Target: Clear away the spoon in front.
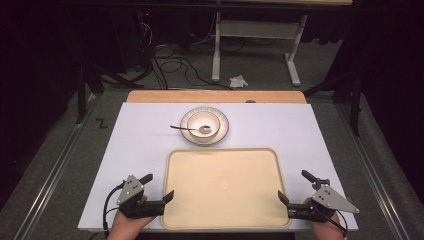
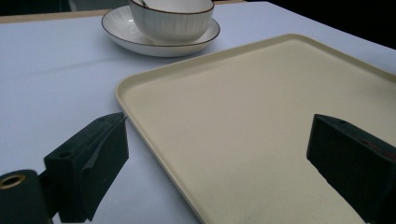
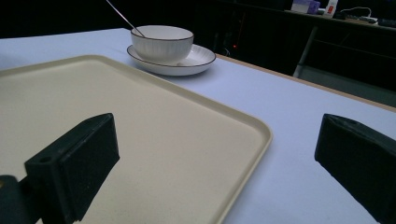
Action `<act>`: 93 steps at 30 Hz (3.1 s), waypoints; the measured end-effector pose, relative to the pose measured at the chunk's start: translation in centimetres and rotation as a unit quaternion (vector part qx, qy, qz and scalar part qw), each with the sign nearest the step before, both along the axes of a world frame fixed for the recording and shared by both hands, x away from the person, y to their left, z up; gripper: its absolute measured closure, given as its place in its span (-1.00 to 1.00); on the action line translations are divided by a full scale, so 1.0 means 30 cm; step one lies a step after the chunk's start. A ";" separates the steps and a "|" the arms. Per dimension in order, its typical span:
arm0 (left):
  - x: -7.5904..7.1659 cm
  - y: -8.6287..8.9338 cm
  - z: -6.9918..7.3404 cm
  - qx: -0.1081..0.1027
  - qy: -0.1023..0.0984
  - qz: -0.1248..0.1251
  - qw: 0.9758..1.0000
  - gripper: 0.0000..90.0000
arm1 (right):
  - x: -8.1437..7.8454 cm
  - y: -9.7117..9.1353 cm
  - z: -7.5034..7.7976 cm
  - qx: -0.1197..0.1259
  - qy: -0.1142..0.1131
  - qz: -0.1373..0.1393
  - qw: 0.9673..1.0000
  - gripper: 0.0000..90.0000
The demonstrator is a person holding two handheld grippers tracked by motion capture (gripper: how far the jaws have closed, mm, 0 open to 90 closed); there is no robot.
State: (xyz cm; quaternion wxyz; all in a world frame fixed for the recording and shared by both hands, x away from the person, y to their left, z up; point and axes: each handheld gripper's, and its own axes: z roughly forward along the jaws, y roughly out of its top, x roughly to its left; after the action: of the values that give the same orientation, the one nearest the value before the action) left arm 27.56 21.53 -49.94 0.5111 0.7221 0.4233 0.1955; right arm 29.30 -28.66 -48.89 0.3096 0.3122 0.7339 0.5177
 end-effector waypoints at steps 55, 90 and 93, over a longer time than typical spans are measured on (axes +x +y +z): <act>0.237 0.029 0.167 0.014 -0.013 0.049 0.999 -0.94 | -0.002 0.003 0.002 -0.011 -0.014 0.001 1.000 -0.99; 0.534 -0.078 0.258 -0.005 0.022 0.056 0.998 -0.86 | -0.006 0.004 0.005 0.000 -0.013 -0.002 1.000 -0.99; 0.548 -0.082 0.264 -0.005 0.025 0.056 0.998 -0.85 | -0.004 0.002 0.004 -0.001 -0.014 0.000 1.000 -0.99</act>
State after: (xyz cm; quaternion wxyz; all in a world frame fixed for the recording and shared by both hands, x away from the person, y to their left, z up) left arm 44.00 19.05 -42.02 0.4920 0.6996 0.4767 0.2031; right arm 29.18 -28.61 -48.78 0.3201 0.3049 0.7298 0.5215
